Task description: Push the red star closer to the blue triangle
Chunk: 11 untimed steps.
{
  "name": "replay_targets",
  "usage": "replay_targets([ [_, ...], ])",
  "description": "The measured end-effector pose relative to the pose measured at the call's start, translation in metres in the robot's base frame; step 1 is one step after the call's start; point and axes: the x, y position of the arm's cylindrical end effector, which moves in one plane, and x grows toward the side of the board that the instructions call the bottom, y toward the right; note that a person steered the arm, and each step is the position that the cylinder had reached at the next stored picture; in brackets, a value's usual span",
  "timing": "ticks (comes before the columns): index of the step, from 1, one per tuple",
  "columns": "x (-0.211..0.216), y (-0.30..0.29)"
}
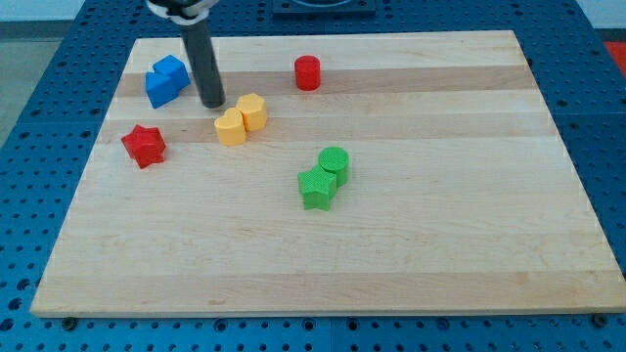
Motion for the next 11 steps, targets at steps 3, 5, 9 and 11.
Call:
replay_targets([
  [3, 0.042, -0.099],
  [5, 0.102, -0.131],
  [9, 0.109, -0.068],
  [11, 0.091, -0.065],
])
